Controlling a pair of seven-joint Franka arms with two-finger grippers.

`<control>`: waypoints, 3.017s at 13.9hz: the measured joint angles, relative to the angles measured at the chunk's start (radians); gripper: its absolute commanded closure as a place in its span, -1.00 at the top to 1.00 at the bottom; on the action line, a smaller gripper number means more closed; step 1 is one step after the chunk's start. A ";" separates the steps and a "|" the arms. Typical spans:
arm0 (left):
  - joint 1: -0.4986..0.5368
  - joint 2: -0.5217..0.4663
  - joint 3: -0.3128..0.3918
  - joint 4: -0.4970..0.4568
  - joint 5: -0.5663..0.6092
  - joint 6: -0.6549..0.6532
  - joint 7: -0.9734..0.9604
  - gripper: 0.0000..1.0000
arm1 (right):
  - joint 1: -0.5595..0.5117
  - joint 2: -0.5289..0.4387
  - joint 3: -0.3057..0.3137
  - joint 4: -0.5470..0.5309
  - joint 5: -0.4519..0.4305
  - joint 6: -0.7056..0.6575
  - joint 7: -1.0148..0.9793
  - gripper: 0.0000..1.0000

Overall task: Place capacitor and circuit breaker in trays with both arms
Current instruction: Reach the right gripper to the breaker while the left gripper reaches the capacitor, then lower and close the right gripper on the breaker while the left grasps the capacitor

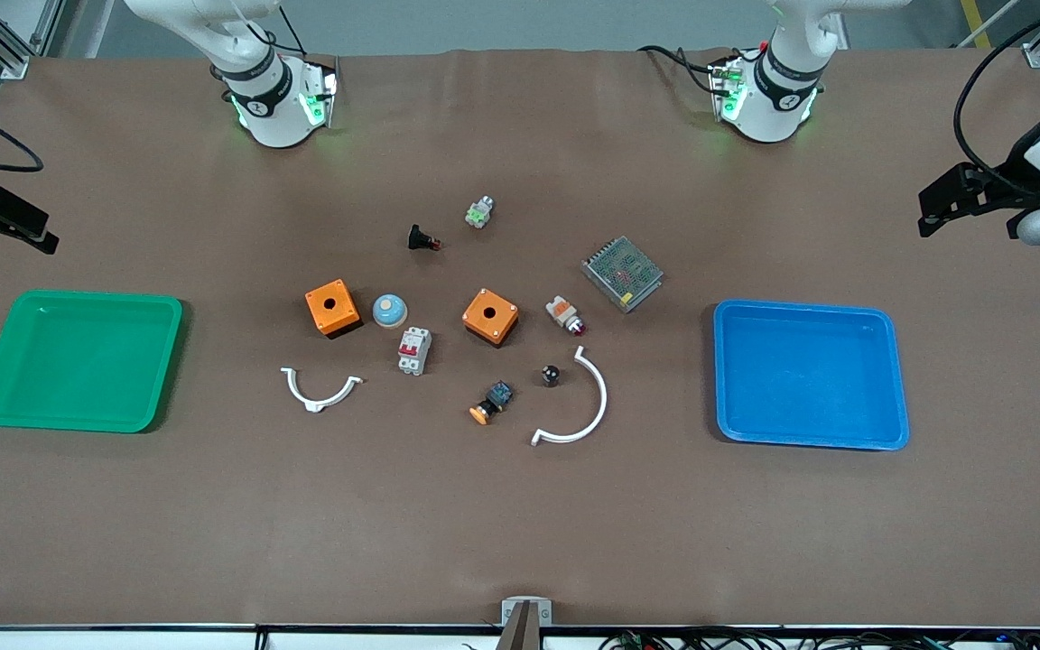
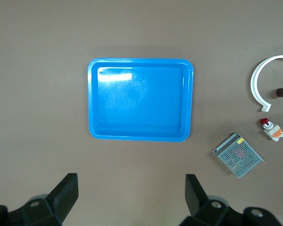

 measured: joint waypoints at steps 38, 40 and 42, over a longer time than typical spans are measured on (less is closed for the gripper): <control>-0.632 0.889 0.023 0.198 -0.002 0.769 -0.752 0.25 | 0.460 0.409 0.016 -0.061 0.162 0.392 0.508 1.00; -0.634 0.889 0.023 0.198 -0.002 0.768 -0.752 0.21 | 0.475 0.441 0.016 -0.083 0.166 0.440 0.511 1.00; -0.635 0.891 0.023 0.197 -0.002 0.759 -0.752 0.08 | 0.483 0.468 0.016 -0.124 0.190 0.506 0.520 1.00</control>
